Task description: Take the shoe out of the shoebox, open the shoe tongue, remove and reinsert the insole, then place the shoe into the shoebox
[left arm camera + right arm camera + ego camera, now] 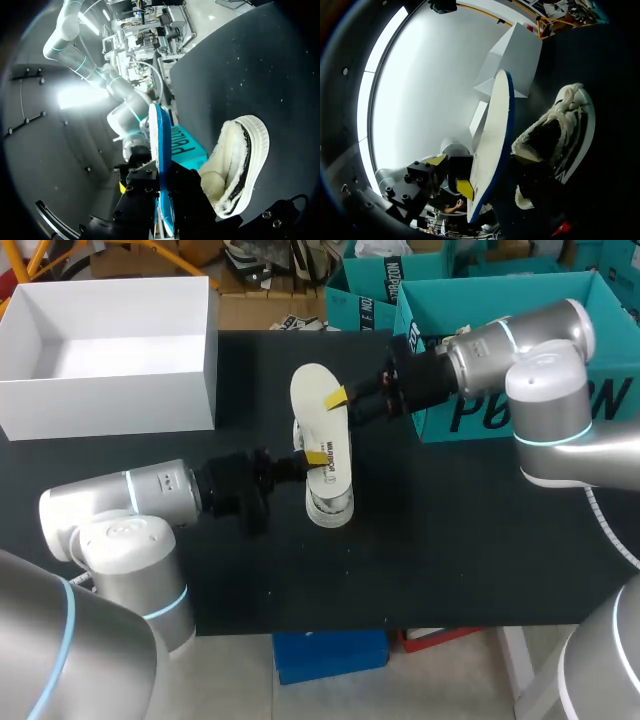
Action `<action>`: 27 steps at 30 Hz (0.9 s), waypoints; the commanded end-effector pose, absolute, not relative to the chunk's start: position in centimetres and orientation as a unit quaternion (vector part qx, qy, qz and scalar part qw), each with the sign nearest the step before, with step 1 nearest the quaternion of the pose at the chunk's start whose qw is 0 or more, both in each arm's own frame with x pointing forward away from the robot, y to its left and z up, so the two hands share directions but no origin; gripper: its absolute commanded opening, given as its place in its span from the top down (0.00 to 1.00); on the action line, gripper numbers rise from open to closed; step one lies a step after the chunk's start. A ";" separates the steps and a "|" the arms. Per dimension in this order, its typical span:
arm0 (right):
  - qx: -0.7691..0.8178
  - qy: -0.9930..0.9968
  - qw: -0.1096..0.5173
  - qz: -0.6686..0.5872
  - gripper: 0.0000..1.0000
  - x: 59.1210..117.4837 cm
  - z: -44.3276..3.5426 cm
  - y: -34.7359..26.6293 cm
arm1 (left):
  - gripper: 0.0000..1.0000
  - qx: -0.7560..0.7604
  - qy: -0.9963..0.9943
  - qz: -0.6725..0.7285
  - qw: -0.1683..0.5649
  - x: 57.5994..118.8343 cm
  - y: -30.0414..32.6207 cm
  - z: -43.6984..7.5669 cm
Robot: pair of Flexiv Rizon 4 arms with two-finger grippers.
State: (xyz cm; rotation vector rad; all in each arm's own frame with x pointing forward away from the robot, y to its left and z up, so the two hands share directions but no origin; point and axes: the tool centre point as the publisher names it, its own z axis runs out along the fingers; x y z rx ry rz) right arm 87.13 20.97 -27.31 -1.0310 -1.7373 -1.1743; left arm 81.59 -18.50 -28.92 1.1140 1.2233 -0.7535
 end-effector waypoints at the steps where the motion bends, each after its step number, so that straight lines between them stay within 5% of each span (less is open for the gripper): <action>1: -0.405 -0.683 0.395 -0.462 0.39 87.2 -27.6 21.3 | 1.00 0.483 0.532 -0.324 0.615 81.4 -18.5 -28.9; 17: -0.407 -0.679 0.402 -0.460 0.58 87.2 -28.3 21.7 | 1.00 0.483 0.532 -0.324 0.615 81.4 -18.5 -28.9; 18: -0.407 -0.679 0.402 -0.460 0.64 87.2 -28.4 21.8 | 1.00 0.483 0.532 -0.324 0.615 81.4 -18.5 -28.9; 20: -0.407 -0.679 0.403 -0.459 1.00 87.2 -28.4 21.9 | 1.00 0.483 0.532 -0.324 0.615 81.4 -18.5 -28.9; 27: -0.402 -0.683 0.418 -0.444 1.00 87.2 -28.9 22.3 | 1.00 0.483 0.532 -0.324 0.615 81.4 -18.5 -28.9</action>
